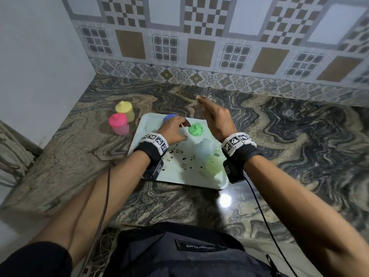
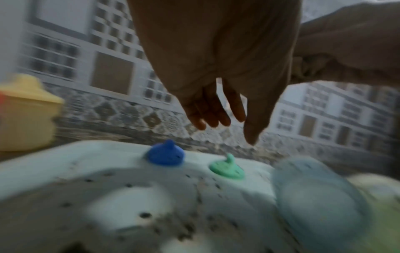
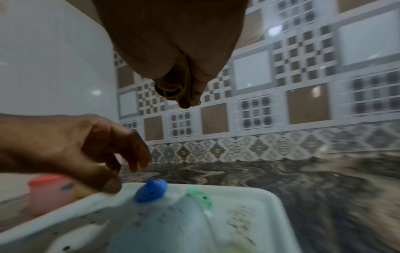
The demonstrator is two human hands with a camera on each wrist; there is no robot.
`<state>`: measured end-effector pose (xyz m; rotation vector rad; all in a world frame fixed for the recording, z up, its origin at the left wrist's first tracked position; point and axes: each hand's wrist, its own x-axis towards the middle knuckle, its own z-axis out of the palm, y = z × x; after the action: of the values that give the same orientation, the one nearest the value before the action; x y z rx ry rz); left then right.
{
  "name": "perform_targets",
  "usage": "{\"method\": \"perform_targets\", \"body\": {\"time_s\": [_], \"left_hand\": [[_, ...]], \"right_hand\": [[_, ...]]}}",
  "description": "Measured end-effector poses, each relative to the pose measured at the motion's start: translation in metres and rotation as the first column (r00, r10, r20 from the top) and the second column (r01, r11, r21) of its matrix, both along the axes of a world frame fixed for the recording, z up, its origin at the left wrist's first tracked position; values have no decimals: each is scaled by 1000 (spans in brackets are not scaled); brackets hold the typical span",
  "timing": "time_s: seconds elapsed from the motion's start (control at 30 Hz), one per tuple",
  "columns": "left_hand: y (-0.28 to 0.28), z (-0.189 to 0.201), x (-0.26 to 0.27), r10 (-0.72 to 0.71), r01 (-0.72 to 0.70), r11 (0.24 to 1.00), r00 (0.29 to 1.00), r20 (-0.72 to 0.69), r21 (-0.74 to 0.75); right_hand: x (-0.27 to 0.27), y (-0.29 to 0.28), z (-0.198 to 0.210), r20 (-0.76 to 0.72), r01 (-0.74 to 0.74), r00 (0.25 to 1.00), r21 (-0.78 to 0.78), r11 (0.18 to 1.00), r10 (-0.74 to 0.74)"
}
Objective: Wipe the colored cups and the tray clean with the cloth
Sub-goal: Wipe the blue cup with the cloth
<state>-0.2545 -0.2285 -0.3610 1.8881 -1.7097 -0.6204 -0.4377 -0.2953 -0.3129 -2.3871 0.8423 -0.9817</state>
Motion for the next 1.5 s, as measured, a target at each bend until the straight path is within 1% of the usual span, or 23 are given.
{"method": "perform_targets", "body": {"time_s": [0.1, 0.17, 0.23, 0.3, 0.43, 0.53, 0.63, 0.7, 0.73, 0.8, 0.83, 0.9, 0.97, 1.03, 1.17, 1.27, 1.33, 1.4, 1.47, 1.5], "left_hand": [[0, -10, -28, -185, 180, 975, 983, 24, 129], [-5, -17, -39, -295, 270, 938, 951, 91, 219], [-11, -17, -48, -364, 315, 898, 924, 115, 306], [-16, -16, -53, -379, 326, 890, 917, 123, 319], [-18, -16, -59, -352, 314, 916, 927, 127, 250], [-19, -14, -58, -268, 252, 957, 958, 104, 147], [-20, -2, -55, -160, 159, 987, 986, 45, 9], [-20, 9, -55, -112, 109, 990, 993, -29, -84], [-18, 16, -56, -98, 87, 989, 991, -95, -118], [-15, 28, -56, -69, 30, 985, 971, -229, -169], [-12, 33, -55, -48, -4, 983, 960, -276, -184], [-8, 41, -51, -20, -47, 975, 955, -296, -217], [-4, 50, -49, -20, -49, 964, 966, -257, -261], [-2, 57, -46, -42, -36, 952, 969, -244, -305], [2, 66, -43, -82, -15, 929, 966, -247, -370], [2, 67, -44, -101, -32, 924, 941, -323, -381], [0, 66, -43, -96, -61, 925, 917, -387, -374], [-2, 65, -42, -98, -93, 927, 874, -475, -364], [-4, 66, -43, -102, -101, 930, 854, -510, -355], [-5, 68, -44, -107, -82, 932, 867, -486, -352]], "right_hand": [[-36, 6, -8, -14, 100, 995, -18, 995, -100], [-56, 14, -13, 3, 166, 986, -12, 986, -166], [-73, 23, -19, 22, 209, 978, 8, 978, -209], [-88, 30, -25, 21, 245, 969, 14, 969, -245], [-107, 43, -35, -12, 281, 960, -1, 960, -281], [-105, 48, -37, -36, 267, 963, 23, 963, -266], [-86, 49, -31, -32, 245, 969, 76, 966, -244], [-67, 51, -24, -60, 208, 977, 79, 975, -204], [-57, 51, -21, -107, 199, 976, 68, 978, -191], [-40, 52, -16, -216, 219, 953, -3, 976, -214], [-34, 52, -14, -228, 229, 945, -45, 972, -233], [-25, 50, -11, -176, 202, 960, -98, 974, -217], [-18, 50, -10, -123, 138, 980, -130, 982, -154], [-13, 50, -9, -77, 101, 991, -127, 987, -112], [-6, 52, -6, 40, 98, 995, -87, 991, -95], [-5, 49, -2, 154, 101, 983, -19, 995, -97], [-4, 48, 3, 238, 103, 964, 69, 992, -116], [-2, 44, 8, 326, 96, 934, 170, 981, -148], [-2, 40, 12, 354, 81, 922, 221, 972, -157], [-1, 39, 14, 336, 72, 931, 218, 973, -144]]}}
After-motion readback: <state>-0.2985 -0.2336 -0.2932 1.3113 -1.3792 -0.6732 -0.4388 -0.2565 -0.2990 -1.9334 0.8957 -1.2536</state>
